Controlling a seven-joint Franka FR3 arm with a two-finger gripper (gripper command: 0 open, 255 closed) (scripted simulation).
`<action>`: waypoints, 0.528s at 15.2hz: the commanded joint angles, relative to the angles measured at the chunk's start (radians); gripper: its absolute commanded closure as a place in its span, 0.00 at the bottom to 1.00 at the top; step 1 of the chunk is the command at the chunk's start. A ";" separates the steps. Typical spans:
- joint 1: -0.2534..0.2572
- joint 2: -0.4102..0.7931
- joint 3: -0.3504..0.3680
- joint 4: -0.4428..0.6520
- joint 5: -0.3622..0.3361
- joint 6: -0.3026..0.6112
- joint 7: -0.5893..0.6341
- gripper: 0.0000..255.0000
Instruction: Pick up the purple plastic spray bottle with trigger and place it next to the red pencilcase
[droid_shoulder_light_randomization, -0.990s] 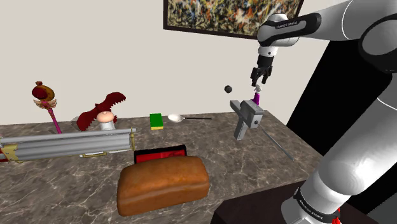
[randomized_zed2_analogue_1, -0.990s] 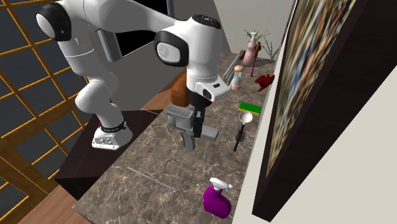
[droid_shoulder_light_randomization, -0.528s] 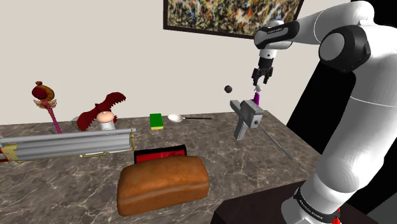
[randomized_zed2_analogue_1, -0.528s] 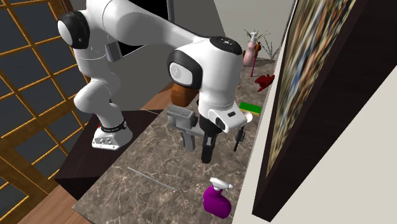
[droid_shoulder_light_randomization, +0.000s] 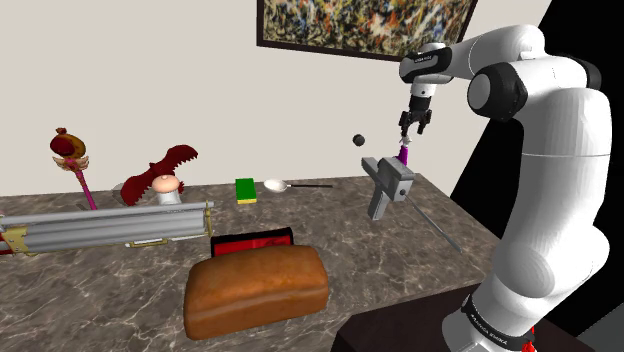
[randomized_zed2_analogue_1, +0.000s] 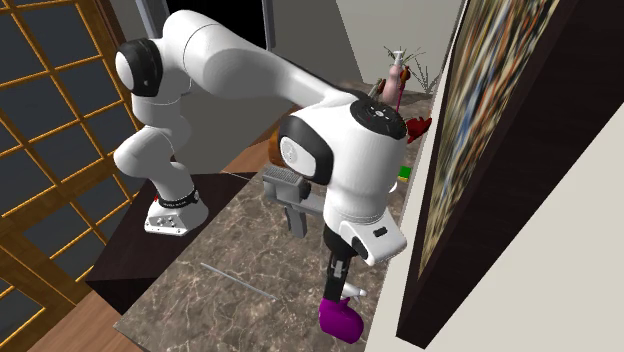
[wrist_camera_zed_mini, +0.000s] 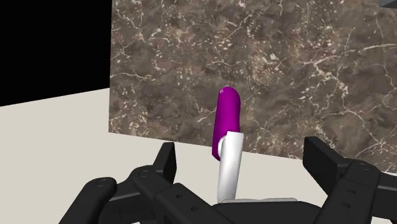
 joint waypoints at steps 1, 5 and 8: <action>-0.003 0.011 0.001 -0.014 0.005 0.024 -0.002 0.00; -0.001 0.014 0.003 -0.058 0.007 0.071 -0.004 0.00; -0.001 0.014 0.003 -0.058 0.007 0.071 -0.004 0.00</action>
